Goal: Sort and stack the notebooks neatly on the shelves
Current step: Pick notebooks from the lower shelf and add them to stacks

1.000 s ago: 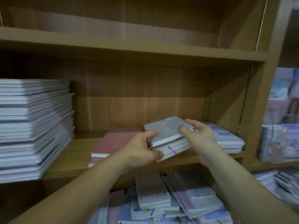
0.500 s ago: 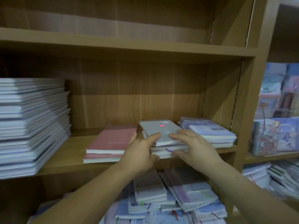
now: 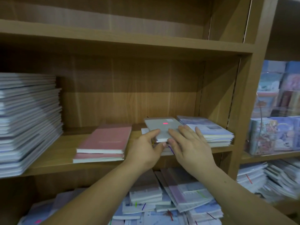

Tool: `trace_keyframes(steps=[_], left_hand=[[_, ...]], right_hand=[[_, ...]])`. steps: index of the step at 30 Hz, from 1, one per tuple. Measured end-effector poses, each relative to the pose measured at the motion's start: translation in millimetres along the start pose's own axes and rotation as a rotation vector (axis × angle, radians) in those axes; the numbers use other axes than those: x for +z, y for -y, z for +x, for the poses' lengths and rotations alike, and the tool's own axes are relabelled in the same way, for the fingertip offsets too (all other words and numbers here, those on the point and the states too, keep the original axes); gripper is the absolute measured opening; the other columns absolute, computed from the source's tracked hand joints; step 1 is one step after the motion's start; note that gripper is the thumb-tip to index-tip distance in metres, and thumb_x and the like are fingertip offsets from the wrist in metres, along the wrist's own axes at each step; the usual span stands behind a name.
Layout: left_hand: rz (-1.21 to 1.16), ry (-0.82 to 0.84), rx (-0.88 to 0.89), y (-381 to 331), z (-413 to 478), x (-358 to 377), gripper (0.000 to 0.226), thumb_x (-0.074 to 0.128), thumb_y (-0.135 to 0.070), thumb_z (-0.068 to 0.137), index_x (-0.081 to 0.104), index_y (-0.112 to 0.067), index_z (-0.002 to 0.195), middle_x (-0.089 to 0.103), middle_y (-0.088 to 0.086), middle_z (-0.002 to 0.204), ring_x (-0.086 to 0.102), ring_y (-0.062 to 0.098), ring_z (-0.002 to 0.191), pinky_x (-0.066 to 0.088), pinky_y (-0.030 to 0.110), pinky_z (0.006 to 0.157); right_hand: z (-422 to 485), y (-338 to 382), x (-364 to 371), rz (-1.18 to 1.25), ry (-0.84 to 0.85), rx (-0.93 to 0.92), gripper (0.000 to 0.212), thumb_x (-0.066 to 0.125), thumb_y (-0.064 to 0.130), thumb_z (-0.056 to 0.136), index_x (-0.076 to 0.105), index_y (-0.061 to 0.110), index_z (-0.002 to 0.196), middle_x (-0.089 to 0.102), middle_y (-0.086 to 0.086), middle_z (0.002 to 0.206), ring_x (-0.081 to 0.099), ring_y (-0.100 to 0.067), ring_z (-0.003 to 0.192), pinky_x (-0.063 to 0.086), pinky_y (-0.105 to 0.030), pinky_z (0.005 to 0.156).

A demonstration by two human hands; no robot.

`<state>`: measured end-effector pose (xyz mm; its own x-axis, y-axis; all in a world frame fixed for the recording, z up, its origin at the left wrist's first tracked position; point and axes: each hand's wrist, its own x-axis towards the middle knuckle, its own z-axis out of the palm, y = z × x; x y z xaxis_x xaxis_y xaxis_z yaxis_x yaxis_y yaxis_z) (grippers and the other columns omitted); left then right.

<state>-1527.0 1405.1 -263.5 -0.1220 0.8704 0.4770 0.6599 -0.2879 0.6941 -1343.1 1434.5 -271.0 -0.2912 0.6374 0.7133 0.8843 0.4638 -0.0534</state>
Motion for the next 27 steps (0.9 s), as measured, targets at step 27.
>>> trace_keyframes(steps=[27], left_hand=[[0.092,-0.126,0.116,11,-17,2,0.051,0.069,-0.038,0.094,0.055,-0.036,0.143,0.074,-0.013,0.101,0.069,0.012,0.097,0.05,0.023,0.081]], right_hand=[[14,-16,-9,-0.031,0.18,-0.065,0.05,0.031,0.057,0.101,0.042,0.046,0.149,0.048,-0.006,0.154,0.039,-0.024,0.146,0.016,-0.048,0.123]])
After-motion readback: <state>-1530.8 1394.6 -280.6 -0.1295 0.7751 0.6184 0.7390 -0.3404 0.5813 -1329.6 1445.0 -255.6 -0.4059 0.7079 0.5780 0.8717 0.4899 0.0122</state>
